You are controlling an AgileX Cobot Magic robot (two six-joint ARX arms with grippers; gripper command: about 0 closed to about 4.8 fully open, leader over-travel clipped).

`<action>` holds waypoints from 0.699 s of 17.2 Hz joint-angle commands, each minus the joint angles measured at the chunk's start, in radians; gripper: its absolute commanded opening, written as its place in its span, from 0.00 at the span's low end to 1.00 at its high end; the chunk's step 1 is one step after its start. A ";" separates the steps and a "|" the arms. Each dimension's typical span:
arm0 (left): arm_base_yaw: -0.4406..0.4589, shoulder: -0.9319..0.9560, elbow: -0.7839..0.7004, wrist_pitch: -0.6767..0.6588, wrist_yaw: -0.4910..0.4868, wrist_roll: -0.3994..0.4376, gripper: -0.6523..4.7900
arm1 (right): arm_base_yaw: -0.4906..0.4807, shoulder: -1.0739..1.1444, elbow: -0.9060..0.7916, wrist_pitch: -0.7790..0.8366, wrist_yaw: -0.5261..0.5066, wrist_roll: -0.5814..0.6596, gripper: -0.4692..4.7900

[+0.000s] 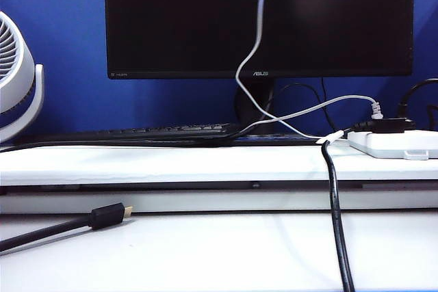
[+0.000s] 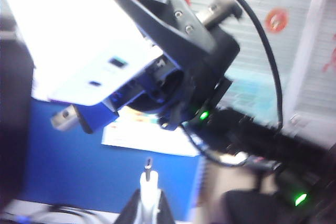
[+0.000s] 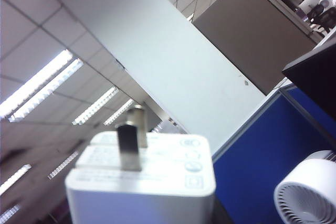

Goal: Pick up the Type-C charging cable and the charging base, insert one end of the Type-C charger into the corresponding slot on the base, and finally place the plugged-in charger back on the table.

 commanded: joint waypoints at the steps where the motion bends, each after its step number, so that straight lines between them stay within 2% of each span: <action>1: -0.042 -0.003 0.009 0.012 -0.010 -0.073 0.11 | 0.002 -0.007 0.007 -0.002 -0.045 -0.035 0.08; 3: -0.060 0.001 0.031 0.007 -0.010 -0.225 0.11 | 0.002 -0.003 0.007 -0.023 -0.133 -0.035 0.08; 4: -0.060 0.001 0.032 0.007 -0.012 -0.262 0.11 | 0.002 -0.003 0.007 -0.025 -0.147 -0.035 0.08; 10: -0.060 0.001 0.032 -0.053 -0.018 -0.338 0.11 | 0.002 -0.008 0.008 -0.023 -0.180 -0.016 0.08; 12: -0.060 0.001 0.032 -0.094 -0.016 -0.338 0.11 | 0.002 -0.009 0.008 -0.023 -0.192 -0.016 0.08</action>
